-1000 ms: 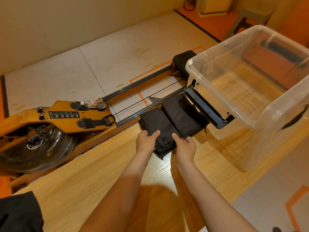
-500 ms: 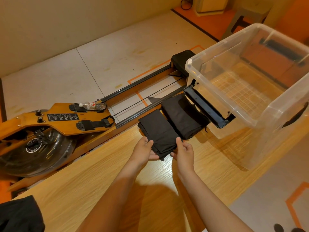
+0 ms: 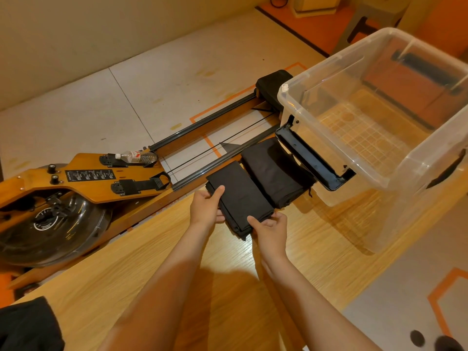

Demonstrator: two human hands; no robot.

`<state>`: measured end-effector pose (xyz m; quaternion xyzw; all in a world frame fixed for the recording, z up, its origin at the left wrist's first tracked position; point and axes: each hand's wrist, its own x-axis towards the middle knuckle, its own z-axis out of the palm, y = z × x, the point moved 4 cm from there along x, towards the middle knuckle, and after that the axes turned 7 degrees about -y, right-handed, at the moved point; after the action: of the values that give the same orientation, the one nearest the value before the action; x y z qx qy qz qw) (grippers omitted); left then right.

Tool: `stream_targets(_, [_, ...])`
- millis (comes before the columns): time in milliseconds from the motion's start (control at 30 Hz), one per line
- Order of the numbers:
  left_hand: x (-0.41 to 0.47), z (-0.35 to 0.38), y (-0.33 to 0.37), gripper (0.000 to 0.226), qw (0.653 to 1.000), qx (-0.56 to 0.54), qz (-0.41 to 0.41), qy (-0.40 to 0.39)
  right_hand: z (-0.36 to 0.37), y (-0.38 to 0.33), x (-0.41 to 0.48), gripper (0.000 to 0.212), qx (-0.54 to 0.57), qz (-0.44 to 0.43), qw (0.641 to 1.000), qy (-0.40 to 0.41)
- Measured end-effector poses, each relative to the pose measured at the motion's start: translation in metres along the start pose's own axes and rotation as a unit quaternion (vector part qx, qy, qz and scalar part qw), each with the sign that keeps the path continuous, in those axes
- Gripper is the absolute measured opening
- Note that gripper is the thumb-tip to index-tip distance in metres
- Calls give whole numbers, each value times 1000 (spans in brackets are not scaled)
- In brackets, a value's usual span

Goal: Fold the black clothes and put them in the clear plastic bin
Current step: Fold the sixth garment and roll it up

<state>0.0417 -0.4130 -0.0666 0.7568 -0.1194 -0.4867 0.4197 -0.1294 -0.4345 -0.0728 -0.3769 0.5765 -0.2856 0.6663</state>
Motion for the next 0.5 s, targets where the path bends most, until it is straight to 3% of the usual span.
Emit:
stream_targets(267, [4, 3, 13, 35, 982, 176, 71, -1, 8, -5, -4, 64, -34, -30, 999, 0])
stream_targets(400, [0, -8, 11, 27, 975, 184, 82, 94, 4, -5, -7, 64, -57, -32, 998, 0])
stream_targets(433, [-5, -11, 13, 26, 957, 222, 121, 140, 1, -6, -9, 63, -54, -28, 998, -2])
stream_targets(500, [-24, -5, 21, 26, 891, 327, 250, 192, -7, -6, -13, 54, -31, -26, 999, 5])
